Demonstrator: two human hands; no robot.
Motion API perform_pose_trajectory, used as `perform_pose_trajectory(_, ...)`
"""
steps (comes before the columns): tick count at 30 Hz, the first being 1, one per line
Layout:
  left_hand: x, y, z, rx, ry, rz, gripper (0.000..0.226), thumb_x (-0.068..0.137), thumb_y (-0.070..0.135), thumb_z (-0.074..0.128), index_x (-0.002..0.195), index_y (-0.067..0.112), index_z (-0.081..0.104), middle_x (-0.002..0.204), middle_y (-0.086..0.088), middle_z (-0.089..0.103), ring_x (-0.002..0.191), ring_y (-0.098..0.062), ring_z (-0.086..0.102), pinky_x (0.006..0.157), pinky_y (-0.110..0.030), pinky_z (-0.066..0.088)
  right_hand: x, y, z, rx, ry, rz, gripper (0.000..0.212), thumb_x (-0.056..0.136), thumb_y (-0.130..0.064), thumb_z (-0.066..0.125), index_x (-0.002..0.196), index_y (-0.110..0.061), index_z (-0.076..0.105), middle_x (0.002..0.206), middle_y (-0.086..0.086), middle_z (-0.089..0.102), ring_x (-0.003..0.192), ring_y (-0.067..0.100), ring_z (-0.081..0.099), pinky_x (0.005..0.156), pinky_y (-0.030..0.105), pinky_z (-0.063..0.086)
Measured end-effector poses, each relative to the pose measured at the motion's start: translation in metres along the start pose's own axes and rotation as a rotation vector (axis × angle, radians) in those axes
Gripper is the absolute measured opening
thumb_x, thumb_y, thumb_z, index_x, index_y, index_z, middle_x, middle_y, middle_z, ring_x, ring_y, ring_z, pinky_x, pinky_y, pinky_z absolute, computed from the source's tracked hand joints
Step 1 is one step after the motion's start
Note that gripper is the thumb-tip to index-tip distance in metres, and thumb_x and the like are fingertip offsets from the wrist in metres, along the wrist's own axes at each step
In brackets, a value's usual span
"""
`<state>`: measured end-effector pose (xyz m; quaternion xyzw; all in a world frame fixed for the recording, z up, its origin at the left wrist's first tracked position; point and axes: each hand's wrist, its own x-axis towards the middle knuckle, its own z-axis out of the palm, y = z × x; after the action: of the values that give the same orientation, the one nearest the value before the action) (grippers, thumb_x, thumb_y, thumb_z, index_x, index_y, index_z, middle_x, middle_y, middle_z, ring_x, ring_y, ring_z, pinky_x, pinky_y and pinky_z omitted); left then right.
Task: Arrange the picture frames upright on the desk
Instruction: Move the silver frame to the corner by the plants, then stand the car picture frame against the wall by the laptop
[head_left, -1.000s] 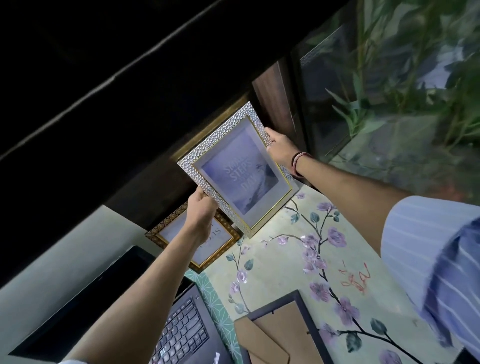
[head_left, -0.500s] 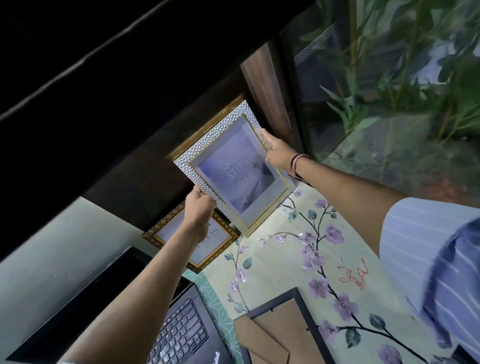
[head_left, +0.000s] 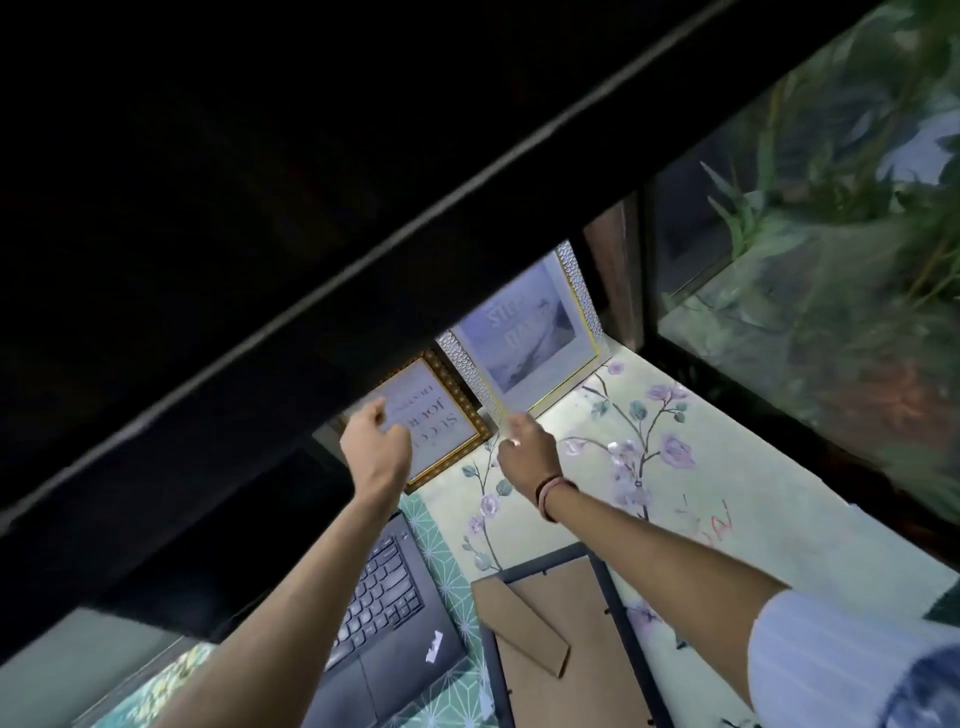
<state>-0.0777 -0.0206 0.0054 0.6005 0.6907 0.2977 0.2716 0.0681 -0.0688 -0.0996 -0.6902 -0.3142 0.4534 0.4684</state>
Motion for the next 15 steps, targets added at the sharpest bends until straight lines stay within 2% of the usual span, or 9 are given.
perform_pose_trajectory(4, -0.039, -0.031, -0.020, -0.062, -0.059, -0.118, 0.054, 0.086, 0.001, 0.055, 0.140, 0.002, 0.061, 0.137, -0.015, 0.066, 0.122, -0.024, 0.062, 0.106, -0.033, 0.046, -0.045, 0.005, 0.018, -0.055, -0.145, 0.081, 0.040, 0.092, -0.006, 0.055, 0.132, -0.006, 0.061, 0.132, 0.016, 0.065, 0.123, 0.030, 0.062, 0.102, 0.029, 0.046)
perform_pose_trajectory(8, -0.074, -0.065, -0.050, -0.128, -0.038, -0.216, 0.053, 0.086, 0.002, 0.054, 0.138, 0.005, 0.062, 0.127, -0.013, 0.070, 0.114, -0.030, 0.067, 0.098, -0.045, 0.057, -0.087, 0.001, 0.034, -0.128, -0.217, 0.101, 0.038, 0.092, -0.010, 0.055, 0.130, -0.006, 0.061, 0.130, 0.015, 0.066, 0.121, 0.031, 0.061, 0.098, 0.028, 0.047)
perform_pose_trajectory(10, -0.089, -0.086, -0.069, -0.161, -0.025, -0.246, 0.052, 0.087, 0.003, 0.054, 0.138, 0.007, 0.062, 0.123, -0.010, 0.071, 0.109, -0.030, 0.068, 0.094, -0.045, 0.059, -0.108, 0.000, 0.048, -0.160, -0.261, 0.085, 0.040, 0.093, -0.012, 0.056, 0.132, -0.007, 0.060, 0.129, 0.011, 0.065, 0.118, 0.027, 0.061, 0.094, 0.026, 0.047)
perform_pose_trajectory(12, -0.103, -0.111, -0.091, -0.189, -0.027, -0.269, 0.040, 0.087, 0.002, 0.054, 0.123, 0.014, 0.067, 0.106, -0.007, 0.070, 0.090, -0.027, 0.066, 0.077, -0.037, 0.057, -0.129, -0.003, 0.067, -0.204, -0.302, 0.057, 0.037, 0.093, -0.013, 0.056, 0.130, -0.007, 0.061, 0.120, 0.006, 0.066, 0.106, 0.022, 0.060, 0.086, 0.022, 0.044)
perform_pose_trajectory(13, -0.109, -0.120, -0.103, -0.201, -0.020, -0.276, 0.029, 0.087, 0.000, 0.054, 0.108, 0.017, 0.066, 0.092, -0.006, 0.066, 0.077, -0.023, 0.058, 0.064, -0.033, 0.050, -0.139, -0.003, 0.077, -0.219, -0.320, 0.046, 0.032, 0.093, -0.014, 0.057, 0.124, -0.009, 0.063, 0.111, 0.002, 0.066, 0.099, 0.020, 0.058, 0.081, 0.021, 0.044)
perform_pose_trajectory(15, -0.123, -0.148, -0.129, -0.202, 0.014, -0.317, 0.016, 0.085, 0.000, 0.053, 0.086, 0.016, 0.056, 0.069, -0.001, 0.051, 0.062, -0.018, 0.041, 0.051, -0.025, 0.034, -0.163, -0.003, 0.102, -0.261, -0.374, 0.021, 0.013, 0.092, -0.015, 0.058, 0.103, -0.019, 0.063, 0.084, -0.009, 0.060, 0.082, 0.018, 0.055, 0.064, 0.020, 0.041)
